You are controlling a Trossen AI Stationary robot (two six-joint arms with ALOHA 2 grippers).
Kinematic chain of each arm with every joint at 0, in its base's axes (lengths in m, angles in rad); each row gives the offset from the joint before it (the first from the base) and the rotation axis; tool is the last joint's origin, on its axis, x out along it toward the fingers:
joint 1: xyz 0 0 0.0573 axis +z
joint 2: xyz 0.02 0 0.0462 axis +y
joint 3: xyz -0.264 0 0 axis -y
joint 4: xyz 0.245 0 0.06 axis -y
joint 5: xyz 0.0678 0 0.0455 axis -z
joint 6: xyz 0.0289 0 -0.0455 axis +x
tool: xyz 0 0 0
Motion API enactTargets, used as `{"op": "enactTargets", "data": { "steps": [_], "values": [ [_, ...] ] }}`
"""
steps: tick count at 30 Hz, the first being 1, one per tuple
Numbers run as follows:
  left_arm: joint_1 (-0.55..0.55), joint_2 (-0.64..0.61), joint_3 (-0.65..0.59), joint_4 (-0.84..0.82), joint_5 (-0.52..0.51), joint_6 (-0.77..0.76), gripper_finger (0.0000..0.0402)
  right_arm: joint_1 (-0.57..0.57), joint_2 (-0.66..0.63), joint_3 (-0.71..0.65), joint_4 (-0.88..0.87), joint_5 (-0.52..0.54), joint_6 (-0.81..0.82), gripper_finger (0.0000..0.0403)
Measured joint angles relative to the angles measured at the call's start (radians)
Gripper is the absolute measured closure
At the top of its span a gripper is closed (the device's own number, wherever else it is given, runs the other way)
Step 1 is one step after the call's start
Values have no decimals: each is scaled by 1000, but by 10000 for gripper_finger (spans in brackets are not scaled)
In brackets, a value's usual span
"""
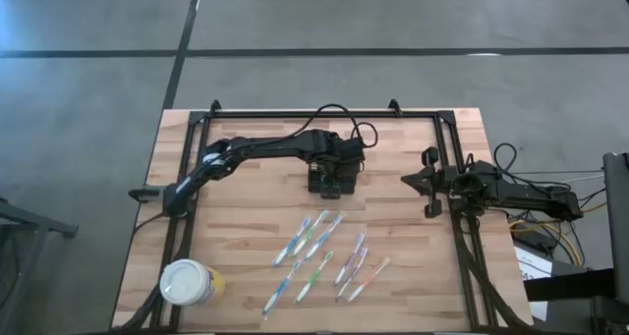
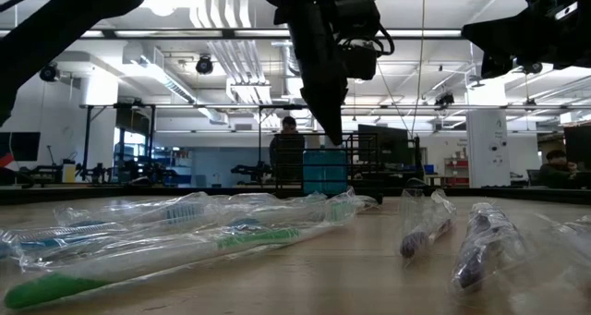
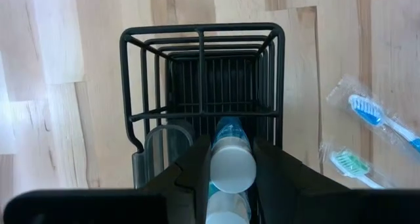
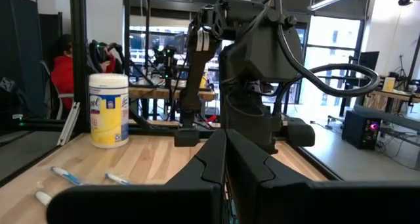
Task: Pick & Place toothbrushing station
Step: Put the blue mouthwash bottle into the wire organizer, then put the orange toothbrush into the wire organizer
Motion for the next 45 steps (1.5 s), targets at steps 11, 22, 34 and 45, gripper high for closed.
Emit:
{"op": "enactTargets", "data": {
  "steps": [11, 22, 34, 45],
  "values": [
    [0, 3, -1, 4, 4, 2, 250, 0, 0, 0, 0, 0, 0, 394],
    [0, 2, -1, 4, 5, 3, 234, 0, 0, 0, 0, 0, 0, 394],
    [0, -12, -3, 0, 4, 25, 234, 0, 0, 0, 0, 0, 0, 394],
    [2, -37, -2, 8, -18, 57, 230, 0, 0, 0, 0, 0, 0, 394]
  ]
}}
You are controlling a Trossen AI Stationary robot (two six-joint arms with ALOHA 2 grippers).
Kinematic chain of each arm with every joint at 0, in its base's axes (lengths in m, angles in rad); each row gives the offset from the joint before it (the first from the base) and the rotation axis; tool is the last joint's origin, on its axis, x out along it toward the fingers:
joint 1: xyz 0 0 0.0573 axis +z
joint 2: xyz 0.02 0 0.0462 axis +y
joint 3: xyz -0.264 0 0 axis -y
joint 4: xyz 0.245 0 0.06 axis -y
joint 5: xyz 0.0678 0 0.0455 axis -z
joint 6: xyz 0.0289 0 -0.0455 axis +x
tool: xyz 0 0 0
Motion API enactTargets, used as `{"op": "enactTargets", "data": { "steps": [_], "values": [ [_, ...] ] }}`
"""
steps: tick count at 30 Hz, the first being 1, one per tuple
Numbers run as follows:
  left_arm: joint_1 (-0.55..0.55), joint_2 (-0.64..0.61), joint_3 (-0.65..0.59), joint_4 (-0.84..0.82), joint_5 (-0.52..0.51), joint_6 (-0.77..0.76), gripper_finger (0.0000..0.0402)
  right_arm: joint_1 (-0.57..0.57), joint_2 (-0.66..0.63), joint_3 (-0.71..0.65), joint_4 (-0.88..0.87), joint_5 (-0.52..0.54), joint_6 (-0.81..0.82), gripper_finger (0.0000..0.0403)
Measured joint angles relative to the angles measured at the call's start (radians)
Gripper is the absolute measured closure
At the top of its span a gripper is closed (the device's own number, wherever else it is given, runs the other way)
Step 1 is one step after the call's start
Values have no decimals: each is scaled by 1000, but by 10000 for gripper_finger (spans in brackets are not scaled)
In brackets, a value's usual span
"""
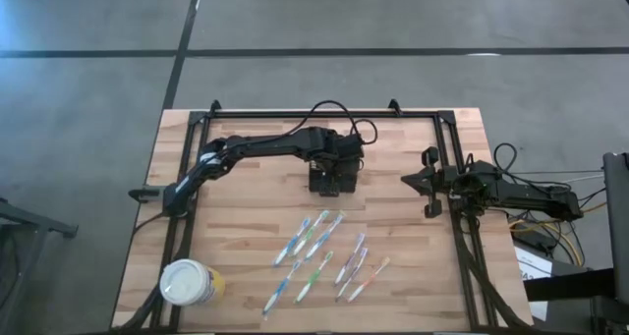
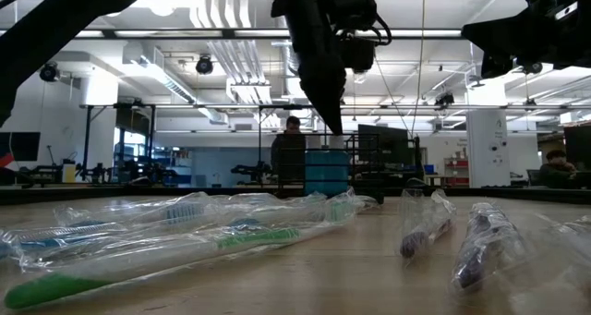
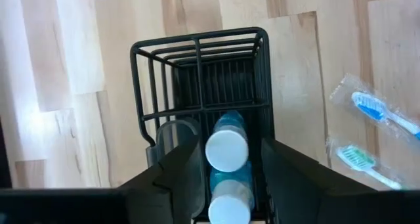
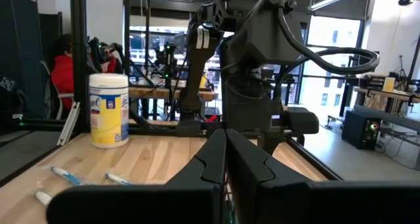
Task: Pick & Place toothbrushing station
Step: Put the orange toothbrush into the wire organizer
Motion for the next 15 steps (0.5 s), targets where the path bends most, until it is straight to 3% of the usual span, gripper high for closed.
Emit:
{"op": "enactTargets", "data": {
  "steps": [15],
  "values": [
    [0, -49, 0, -14, 8, 6, 227, 0, 0, 0, 0, 0, 0, 394]
  ]
}}
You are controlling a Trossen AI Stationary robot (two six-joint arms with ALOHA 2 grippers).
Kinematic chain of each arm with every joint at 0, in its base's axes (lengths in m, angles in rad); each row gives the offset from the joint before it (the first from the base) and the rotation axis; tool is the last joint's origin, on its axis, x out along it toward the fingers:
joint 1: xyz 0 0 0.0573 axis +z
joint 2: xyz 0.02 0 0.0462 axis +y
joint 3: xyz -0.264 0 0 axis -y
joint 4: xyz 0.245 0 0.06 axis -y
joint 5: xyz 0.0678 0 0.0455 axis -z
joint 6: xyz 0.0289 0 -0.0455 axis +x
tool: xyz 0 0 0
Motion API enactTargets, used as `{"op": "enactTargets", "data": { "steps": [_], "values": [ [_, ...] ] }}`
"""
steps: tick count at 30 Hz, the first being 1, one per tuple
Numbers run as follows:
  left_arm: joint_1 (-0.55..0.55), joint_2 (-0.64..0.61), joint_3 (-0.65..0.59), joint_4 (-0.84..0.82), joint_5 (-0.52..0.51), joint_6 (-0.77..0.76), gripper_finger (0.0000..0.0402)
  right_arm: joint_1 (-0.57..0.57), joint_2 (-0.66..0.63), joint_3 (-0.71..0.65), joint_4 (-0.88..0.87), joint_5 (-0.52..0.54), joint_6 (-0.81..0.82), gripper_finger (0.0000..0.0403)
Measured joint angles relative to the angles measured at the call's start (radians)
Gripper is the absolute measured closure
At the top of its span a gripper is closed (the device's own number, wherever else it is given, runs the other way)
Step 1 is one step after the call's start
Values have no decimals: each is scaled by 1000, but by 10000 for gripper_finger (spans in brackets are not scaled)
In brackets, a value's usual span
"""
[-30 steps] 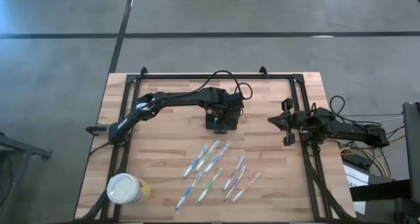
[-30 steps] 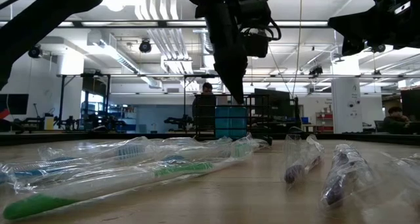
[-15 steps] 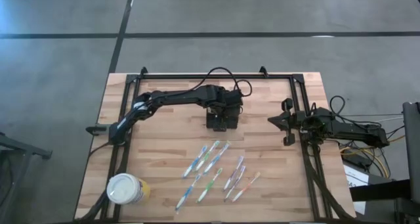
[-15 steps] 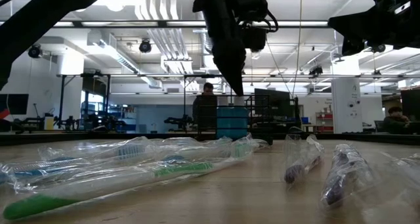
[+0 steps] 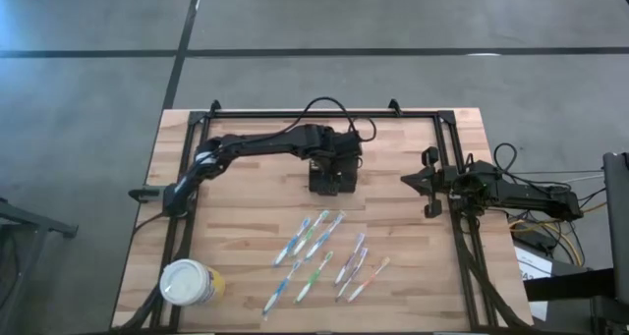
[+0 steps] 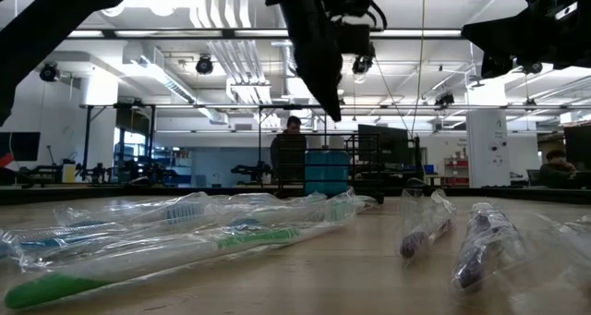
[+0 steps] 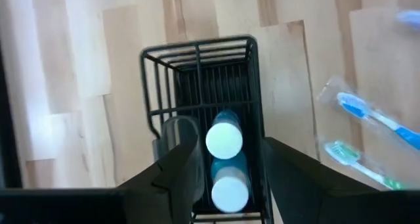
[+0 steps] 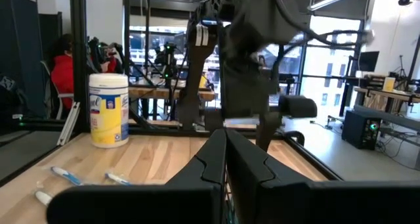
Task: Pick & Place toothbrushing station
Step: Put the orange toothbrush into the wire organizer
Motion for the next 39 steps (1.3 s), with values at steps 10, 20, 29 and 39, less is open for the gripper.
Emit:
{"op": "enactTargets", "data": {
  "steps": [10, 20, 29, 39],
  "values": [
    [2, -246, -2, -78, -1, -9, 235, 0, 2, 0, 0, 0, -5, 394],
    [21, -752, -404, 231, 23, -34, 387, 0, 5, 0, 0, 0, -6, 394],
    [208, -1221, -1014, 704, 336, -210, 397, 0, 5, 0, 0, 0, -7, 394],
    [253, -1467, -1385, 970, 422, -123, 400, 0, 5, 0, 7, 2, -17, 394]
  ]
}}
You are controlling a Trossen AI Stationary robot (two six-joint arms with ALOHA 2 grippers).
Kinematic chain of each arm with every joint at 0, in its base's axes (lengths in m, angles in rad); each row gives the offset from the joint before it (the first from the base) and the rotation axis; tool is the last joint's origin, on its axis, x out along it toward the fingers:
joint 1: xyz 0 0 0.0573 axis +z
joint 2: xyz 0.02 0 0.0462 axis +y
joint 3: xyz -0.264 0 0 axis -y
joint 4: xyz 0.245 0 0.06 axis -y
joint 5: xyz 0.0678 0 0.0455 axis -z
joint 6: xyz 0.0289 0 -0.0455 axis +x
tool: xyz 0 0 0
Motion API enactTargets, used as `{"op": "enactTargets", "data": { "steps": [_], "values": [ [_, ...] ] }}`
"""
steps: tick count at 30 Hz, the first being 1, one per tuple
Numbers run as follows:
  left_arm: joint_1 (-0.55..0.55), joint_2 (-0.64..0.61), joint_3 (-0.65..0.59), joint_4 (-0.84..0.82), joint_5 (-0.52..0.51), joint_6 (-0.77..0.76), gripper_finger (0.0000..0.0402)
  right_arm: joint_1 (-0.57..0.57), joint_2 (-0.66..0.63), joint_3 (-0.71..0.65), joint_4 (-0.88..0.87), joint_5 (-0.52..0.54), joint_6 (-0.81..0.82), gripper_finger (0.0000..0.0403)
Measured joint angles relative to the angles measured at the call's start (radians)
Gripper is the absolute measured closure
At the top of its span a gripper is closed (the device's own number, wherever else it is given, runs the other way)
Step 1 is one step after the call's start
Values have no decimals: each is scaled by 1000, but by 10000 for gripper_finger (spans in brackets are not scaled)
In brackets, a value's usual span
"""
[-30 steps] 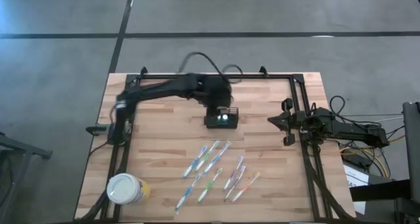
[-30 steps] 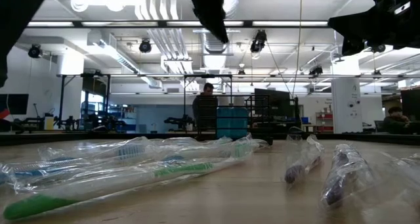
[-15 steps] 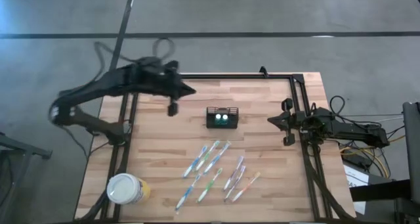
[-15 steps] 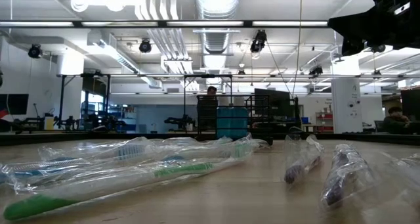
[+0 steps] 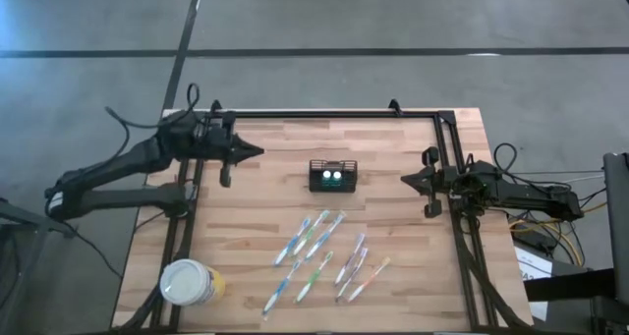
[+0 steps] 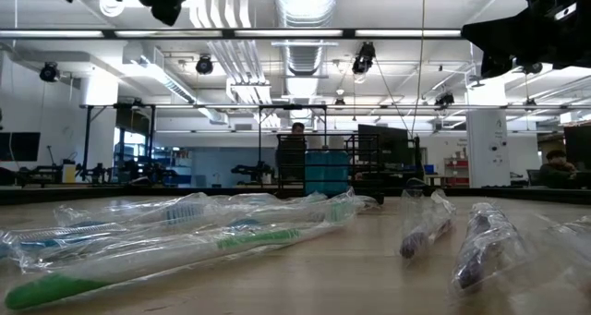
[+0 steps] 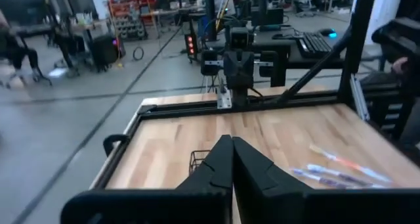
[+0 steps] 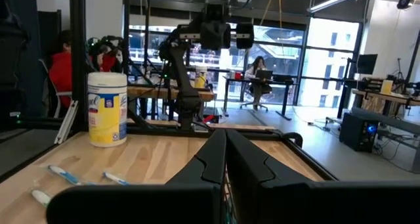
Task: Pick & Place toothbrushing station
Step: Put the orange toothbrush into the wire organizer
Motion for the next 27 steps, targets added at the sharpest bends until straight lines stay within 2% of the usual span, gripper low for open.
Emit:
{"op": "enactTargets", "data": {
  "steps": [3, 9, 16, 23, 27],
  "values": [
    [0, -70, -68, 44, 0, 58, 400, 0, 0, 0, 0, 9, -5, 394],
    [0, -246, -256, 185, -7, 53, 400, 0, 0, 0, -1, 27, 2, 394],
    [0, -439, -469, 250, -176, -65, 401, 0, 0, -2, -2, 40, 3, 394],
    [0, -529, -619, 263, -181, -125, 400, 0, 0, -5, -5, 121, 10, 394],
    [0, -557, -712, 321, -183, -136, 398, 0, 0, -5, -3, 132, 16, 394]
  ]
}}
